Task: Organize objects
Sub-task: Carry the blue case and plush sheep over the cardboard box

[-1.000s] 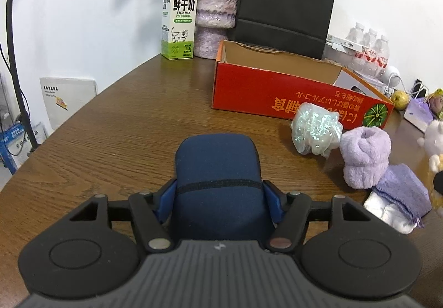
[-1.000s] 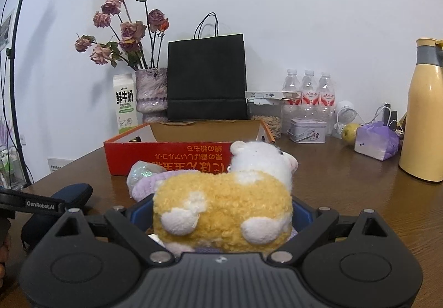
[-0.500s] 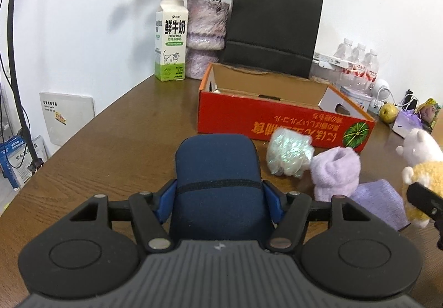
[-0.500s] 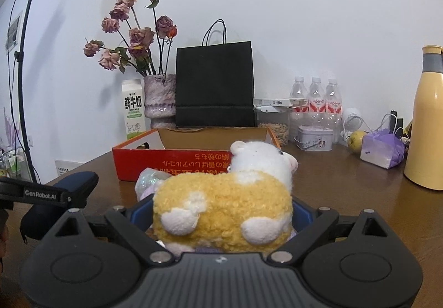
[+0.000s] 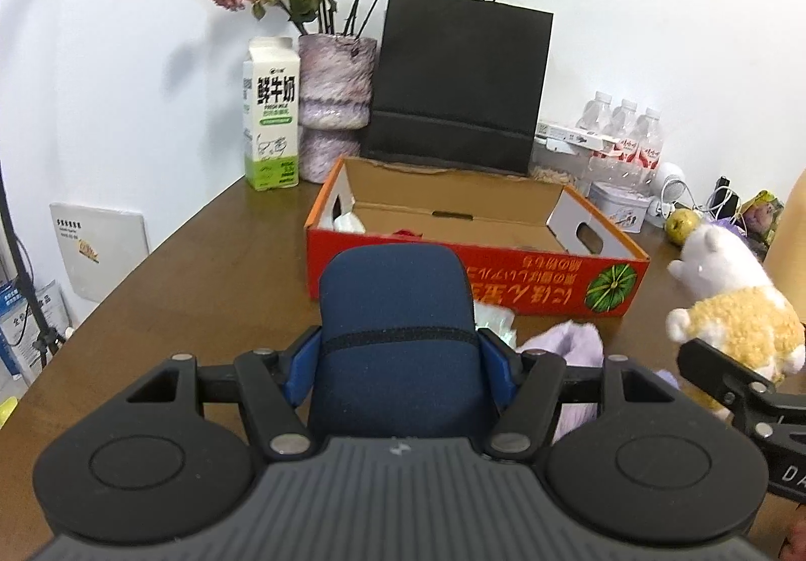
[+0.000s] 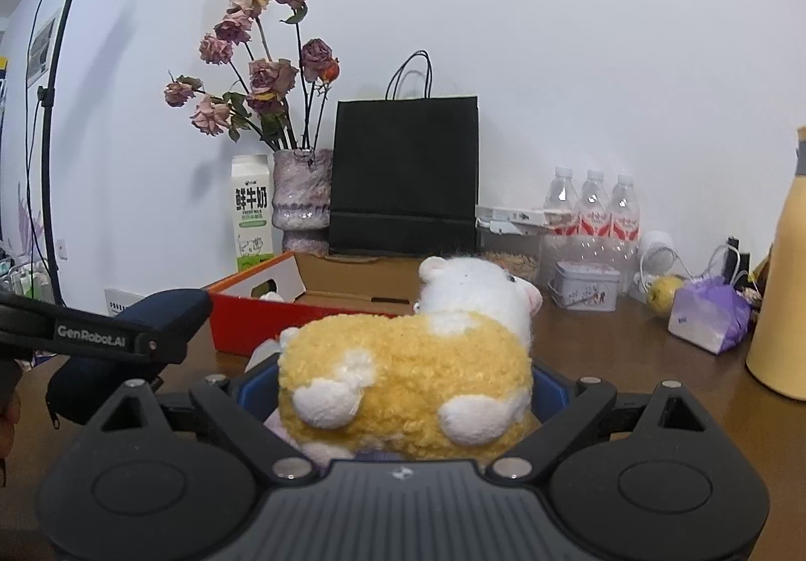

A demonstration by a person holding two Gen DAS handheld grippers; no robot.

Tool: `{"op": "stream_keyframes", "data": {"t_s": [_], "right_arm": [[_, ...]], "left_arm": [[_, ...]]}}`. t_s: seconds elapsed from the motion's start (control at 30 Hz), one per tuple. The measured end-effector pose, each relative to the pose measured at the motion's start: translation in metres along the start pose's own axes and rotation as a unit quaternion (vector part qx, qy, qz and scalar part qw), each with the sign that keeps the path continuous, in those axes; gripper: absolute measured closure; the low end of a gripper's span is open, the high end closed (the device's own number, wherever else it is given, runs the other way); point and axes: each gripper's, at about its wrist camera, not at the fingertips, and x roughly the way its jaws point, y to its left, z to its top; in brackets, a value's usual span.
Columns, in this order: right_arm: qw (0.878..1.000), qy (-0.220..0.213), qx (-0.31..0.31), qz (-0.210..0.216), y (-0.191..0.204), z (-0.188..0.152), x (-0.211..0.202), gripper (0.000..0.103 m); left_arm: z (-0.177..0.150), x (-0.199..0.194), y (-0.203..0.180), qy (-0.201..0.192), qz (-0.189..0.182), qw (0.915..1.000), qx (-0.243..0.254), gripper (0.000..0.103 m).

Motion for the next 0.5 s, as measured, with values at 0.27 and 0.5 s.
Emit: {"op": "stream_keyframes", "data": {"t_s": [0.27,0.5], "right_arm": [[1.000,0.000,-0.007,0.003,0.000,0.021,0.025,0.008],[1.000,0.002,-0.010,0.008,0.004,0.036,0.054,0.008]], "left_arm": [[0.028,0.017,-0.011,-0.014,-0.008,0.9998,0.005,0.037],[0.047,0.039,-0.016,-0.020,-0.015,0.9997,0.003,0.037]]}}
